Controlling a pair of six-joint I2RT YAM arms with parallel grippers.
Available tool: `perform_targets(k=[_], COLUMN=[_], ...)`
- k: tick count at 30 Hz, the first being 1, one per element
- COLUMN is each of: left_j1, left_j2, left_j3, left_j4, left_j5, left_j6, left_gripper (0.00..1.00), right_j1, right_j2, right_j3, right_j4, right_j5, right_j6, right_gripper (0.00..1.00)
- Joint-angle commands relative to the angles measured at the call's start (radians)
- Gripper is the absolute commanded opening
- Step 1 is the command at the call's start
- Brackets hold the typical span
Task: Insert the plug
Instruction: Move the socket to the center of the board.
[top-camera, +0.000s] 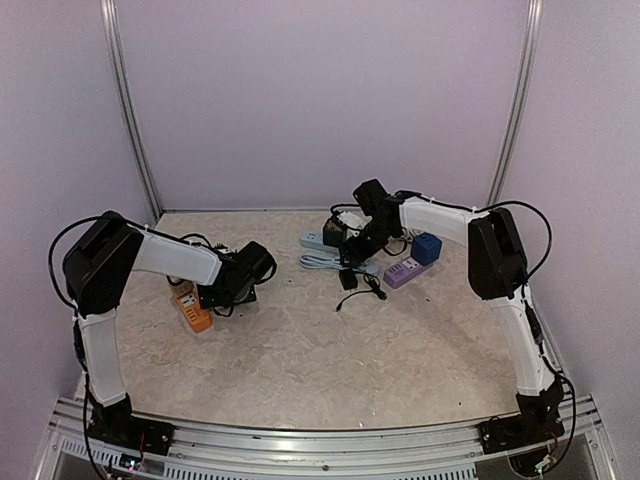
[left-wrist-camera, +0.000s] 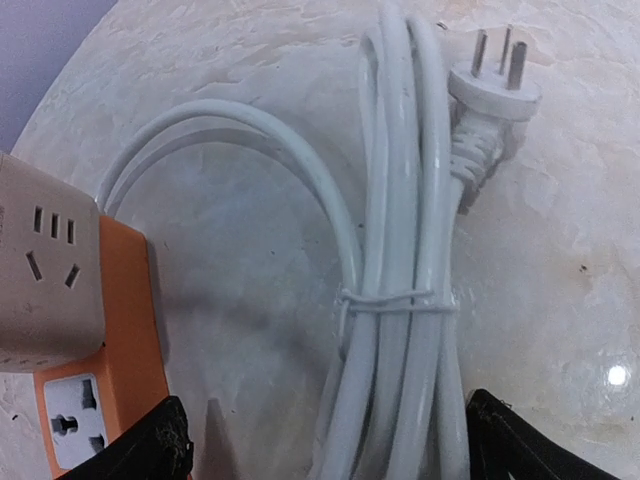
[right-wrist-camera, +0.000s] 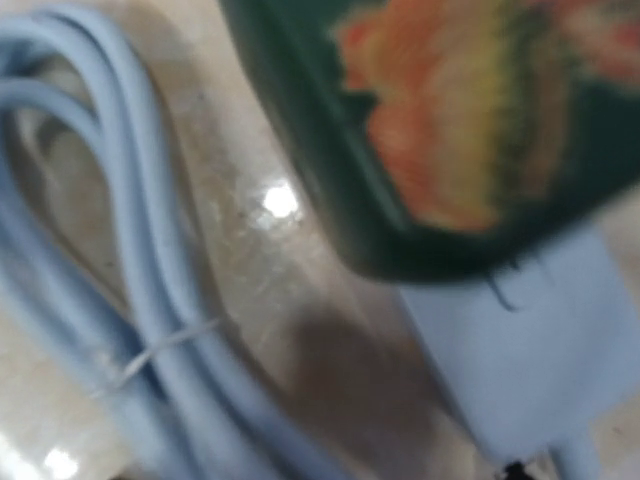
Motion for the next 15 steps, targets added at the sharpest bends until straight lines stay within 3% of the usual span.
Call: perform_targets(k=[1, 3, 9, 12, 15], left_j1=[-0.061, -0.071, -0.044, -0.007, 0.033], left_j2=[-0.038, -0.058, -0.131, -0.193, -0.244], left_j3=[-0.014, -0.018, -0.037, -0.051, -0.047], left_j4=[-0.077, -0.084, -0.096, -0.08, -0.067], left_j5=[0.017, 0.014, 0.005, 0.012, 0.015], left_j6=[-0.014, -0.022, -0.031, 0.004, 0.04], left_gripper=[0.93, 0.93, 0.94, 0.95, 0.95], right_j1=[0.014, 0.022, 0.053, 0.079, 0.115], right_j2=[0.081, 0.101, 0.128, 0.079, -0.026], right_j3=[0.051, 0.053, 0.029, -0.067, -0.206], right_j4=[-0.042, -0.046, -0.078, -0.069, -0.028], right_j5=[-0.006, -0.026, -0.101, -0.112, -0.115], right_j6=[-0.019, -0.033, -0.09, -0.107, -0.107], right_gripper=[0.74, 0.68, 0.19, 0.01, 0.0])
